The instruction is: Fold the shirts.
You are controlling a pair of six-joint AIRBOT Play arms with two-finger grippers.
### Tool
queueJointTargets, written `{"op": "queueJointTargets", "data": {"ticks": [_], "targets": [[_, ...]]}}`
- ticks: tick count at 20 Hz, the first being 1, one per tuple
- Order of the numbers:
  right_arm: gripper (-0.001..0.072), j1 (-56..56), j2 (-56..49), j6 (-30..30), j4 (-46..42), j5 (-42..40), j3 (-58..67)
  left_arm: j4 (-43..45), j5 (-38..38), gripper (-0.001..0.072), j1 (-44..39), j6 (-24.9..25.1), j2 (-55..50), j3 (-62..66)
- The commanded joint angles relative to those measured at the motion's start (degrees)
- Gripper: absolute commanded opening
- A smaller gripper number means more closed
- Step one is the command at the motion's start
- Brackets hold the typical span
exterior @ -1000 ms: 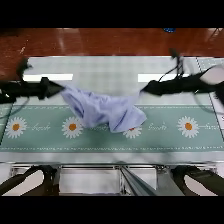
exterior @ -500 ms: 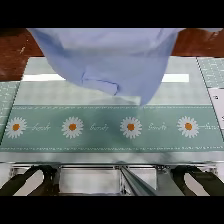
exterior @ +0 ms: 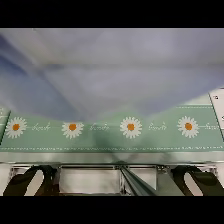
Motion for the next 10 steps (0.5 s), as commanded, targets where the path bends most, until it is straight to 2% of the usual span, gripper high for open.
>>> {"op": "queueJointTargets", "data": {"ticks": [1,5,7,10], "targets": [[0.0021,-0.02,0.74,1.16,-2.21,4.96,-2.71,1.09,-8.35,0.0025,0.02,-4.76,1.97,-2.03],[0.0021,0.0,-4.22,1.16,1.09,12.28,-12.24,1.09,-8.66,0.0025,-0.09,-5.05,1.31,-14.27],[0.0021,0.09,-8.26,0.22,5.49,11.04,-18.27,1.09,-7.87,0.0026,-0.17,-3.69,0.0,-23.91],[0.0021,0.09,-16.96,-1.42,11.85,6.54,-26.67,1.11,-0.74,0.0026,-3.45,-0.37,-3.3,-40.72]]}}
